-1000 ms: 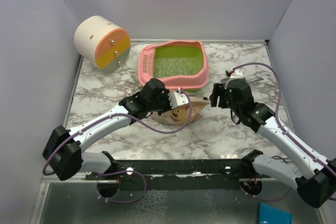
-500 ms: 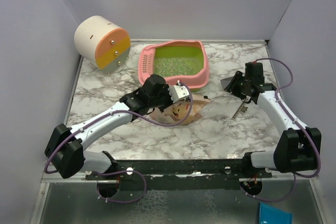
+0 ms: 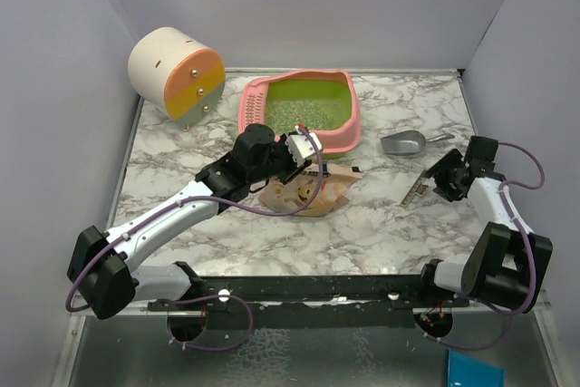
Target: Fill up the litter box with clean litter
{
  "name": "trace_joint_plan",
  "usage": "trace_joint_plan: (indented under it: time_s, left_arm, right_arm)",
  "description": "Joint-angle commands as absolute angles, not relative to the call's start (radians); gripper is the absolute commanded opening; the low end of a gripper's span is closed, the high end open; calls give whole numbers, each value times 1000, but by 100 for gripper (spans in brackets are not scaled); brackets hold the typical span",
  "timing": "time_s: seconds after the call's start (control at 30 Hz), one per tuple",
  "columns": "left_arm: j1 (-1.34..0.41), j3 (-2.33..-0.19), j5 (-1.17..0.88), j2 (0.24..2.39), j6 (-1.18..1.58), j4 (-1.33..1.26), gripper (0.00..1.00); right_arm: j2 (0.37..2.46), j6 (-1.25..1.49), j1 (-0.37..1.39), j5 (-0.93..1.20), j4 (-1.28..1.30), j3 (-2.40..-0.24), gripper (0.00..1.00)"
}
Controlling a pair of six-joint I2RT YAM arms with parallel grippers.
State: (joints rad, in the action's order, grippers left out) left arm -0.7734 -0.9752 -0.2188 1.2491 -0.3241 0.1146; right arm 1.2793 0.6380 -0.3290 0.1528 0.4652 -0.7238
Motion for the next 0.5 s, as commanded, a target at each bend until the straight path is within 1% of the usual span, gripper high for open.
trace_joint_plan:
  time_s: [0.0, 0.17, 0.4, 0.47]
  left_arm:
    - [-771, -1010, -247, 1214, -186, 12, 36]
    - [-771, -1021, -334, 1226, -169, 18, 33]
    - [-771, -1040, -364, 1258, -175, 55, 29]
    - [-771, -1036, -365, 1257, -176, 54, 28]
  right_arm:
    - [1269, 603, -339, 149, 409, -684, 56]
    - [1318, 593, -342, 163, 362, -654, 53]
    - [1357, 595, -343, 200, 297, -624, 40]
    - [1361, 596, -344, 201, 289, -621, 34]
